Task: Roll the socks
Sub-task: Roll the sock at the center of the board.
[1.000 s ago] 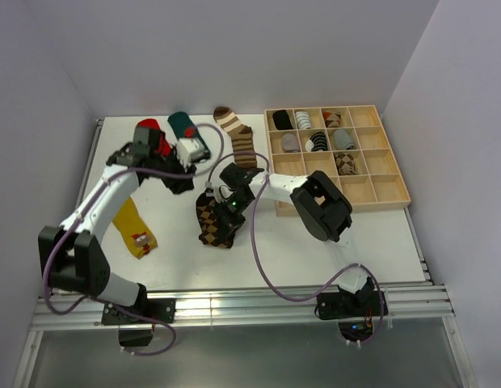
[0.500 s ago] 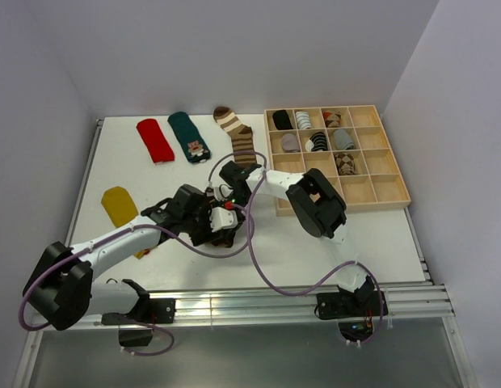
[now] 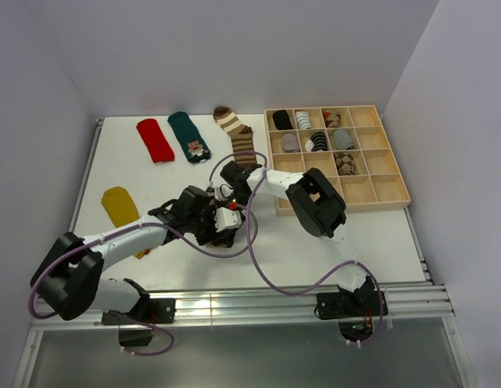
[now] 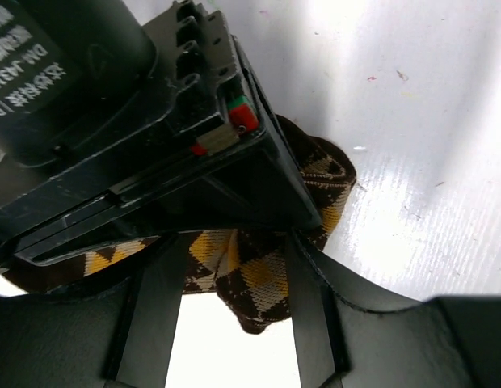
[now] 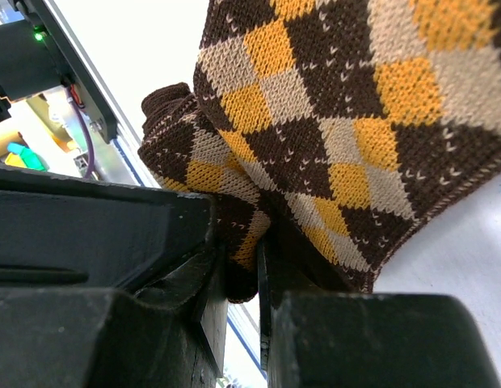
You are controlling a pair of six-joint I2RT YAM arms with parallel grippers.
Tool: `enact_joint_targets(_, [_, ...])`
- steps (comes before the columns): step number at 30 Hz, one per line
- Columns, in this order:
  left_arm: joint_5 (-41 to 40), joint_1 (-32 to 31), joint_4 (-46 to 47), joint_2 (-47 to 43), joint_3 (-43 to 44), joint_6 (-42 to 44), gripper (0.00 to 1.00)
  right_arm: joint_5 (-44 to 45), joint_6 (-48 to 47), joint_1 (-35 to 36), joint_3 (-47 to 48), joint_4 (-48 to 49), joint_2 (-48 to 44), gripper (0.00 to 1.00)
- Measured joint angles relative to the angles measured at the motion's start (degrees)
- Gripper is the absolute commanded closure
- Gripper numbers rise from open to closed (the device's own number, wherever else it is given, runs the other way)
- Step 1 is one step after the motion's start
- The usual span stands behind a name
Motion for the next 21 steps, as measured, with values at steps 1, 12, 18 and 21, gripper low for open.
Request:
enact_joint_targets(1, [0.2, 0.0, -0.1, 0.2, 0.0, 0.0, 0.43, 0.0, 0.0, 0.0, 0.0, 0.0, 0.0, 0.92])
enact_joint_targets(12, [5.7, 2.7, -6.0, 3.1, 2.7, -0.2, 0.42, -0.4, 0.0, -0.2, -0.3, 0.4, 0.0, 0.92])
enact_joint_targets(18, [7.6, 4.5, -6.4, 5.4, 3.9, -0.4, 0.43, -0.9, 0.1, -0.3, -1.0, 1.1, 0.0, 0.93])
enact_joint_targets(21, [8.6, 5.0, -6.4, 6.3, 4.1, -0.5, 0.44, -1.2, 0.1, -0.5, -1.2, 1.4, 0.0, 0.93])
